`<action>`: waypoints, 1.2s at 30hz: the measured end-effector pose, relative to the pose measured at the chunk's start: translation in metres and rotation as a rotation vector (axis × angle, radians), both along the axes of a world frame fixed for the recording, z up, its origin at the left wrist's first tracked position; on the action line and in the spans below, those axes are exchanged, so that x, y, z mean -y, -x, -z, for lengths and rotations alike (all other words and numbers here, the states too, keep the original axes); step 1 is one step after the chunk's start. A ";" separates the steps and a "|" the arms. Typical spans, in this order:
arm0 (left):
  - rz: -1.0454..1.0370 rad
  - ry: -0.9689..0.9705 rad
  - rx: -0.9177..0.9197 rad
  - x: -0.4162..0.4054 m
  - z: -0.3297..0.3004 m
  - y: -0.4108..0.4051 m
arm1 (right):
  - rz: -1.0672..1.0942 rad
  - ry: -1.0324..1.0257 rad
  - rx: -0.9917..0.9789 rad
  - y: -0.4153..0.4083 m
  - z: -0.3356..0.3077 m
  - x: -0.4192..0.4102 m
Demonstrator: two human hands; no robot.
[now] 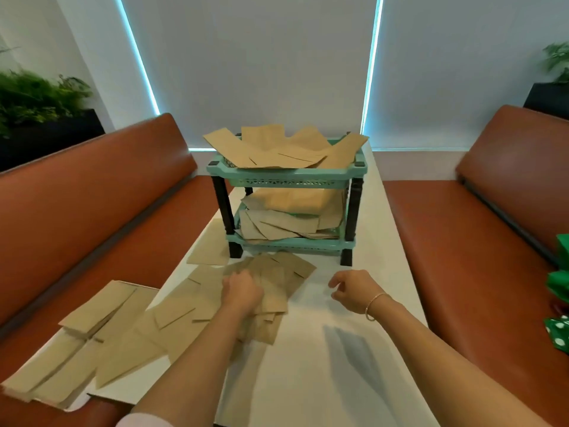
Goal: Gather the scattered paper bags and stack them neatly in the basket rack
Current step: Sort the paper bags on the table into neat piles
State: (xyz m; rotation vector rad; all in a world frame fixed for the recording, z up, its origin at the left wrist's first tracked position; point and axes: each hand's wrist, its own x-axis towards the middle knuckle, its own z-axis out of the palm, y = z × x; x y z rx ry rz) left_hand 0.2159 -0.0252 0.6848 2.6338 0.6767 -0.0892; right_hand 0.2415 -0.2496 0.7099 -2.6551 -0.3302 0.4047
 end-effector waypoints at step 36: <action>0.391 0.386 -0.147 -0.064 -0.041 -0.042 | -0.092 -0.009 0.209 -0.034 -0.067 -0.109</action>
